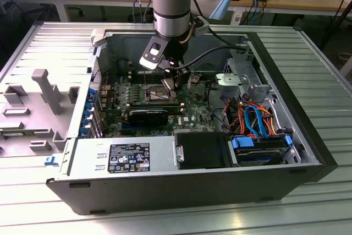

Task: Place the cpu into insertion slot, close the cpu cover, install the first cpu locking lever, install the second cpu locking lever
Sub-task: 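Place the cpu into insertion slot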

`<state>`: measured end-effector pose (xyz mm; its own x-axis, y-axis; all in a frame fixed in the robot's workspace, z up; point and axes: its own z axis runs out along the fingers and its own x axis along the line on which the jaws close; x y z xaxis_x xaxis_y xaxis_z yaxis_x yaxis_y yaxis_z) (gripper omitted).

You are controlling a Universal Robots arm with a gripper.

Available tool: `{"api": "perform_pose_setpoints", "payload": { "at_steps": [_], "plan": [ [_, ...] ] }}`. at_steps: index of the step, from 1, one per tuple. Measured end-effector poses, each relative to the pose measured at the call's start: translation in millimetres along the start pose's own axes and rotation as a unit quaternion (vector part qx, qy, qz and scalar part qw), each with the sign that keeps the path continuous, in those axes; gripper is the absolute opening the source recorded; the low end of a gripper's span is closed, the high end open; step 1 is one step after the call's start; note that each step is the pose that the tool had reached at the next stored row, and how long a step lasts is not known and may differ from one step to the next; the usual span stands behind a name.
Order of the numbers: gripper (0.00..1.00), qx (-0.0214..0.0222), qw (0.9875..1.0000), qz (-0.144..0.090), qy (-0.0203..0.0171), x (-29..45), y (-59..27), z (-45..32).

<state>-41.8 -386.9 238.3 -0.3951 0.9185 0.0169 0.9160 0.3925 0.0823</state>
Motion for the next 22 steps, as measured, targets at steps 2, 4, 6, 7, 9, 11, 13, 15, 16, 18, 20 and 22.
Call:
{"api": "perform_pose_setpoints", "payload": {
  "at_steps": [2, 4, 6, 7, 9, 11, 13, 15, 16, 18, 20, 22],
  "plan": [
    [0.54, 0.0, 1.0, 0.001, 0.0, 0.0, 0.0, 0.1],
    [0.54, 0.0, 1.0, 0.001, -0.0001, 0.0, 0.0, 0.3],
    [0.54, 0.0, 1.0, 0.002, -0.0002, 0.0, 0.0, 0.4],
    [0.54, 0.0, 1.0, 0.002, -0.0002, 0.0, 0.0, 0.4],
    [0.54, 0.0, 1.0, 0.003, -0.0002, 0.0, 0.0, 0.5],
    [0.54, 0.0, 1.0, 0.003, -0.0003, 0.0, -0.1, 0.6],
    [0.54, -0.0001, 1.0, 0.004, -0.0003, 0.0, -0.1, 0.8],
    [0.54, -0.0001, 1.0, 0.005, -0.0004, 0.0, -0.1, 0.9],
    [0.54, -0.0001, 1.0, 0.006, -0.0005, 0.0, -0.1, 0.9],
    [0.54, -0.0001, 1.0, 0.007, -0.0006, 0.0, -0.1, 1.0],
    [0.54, -0.0001, 1.0, 0.007, -0.0006, 0.0, -0.1, 1.1],
    [0.54, -0.0001, 1.0, 0.008, -0.0007, 0.0, -0.1, 1.3]
  ]
}}
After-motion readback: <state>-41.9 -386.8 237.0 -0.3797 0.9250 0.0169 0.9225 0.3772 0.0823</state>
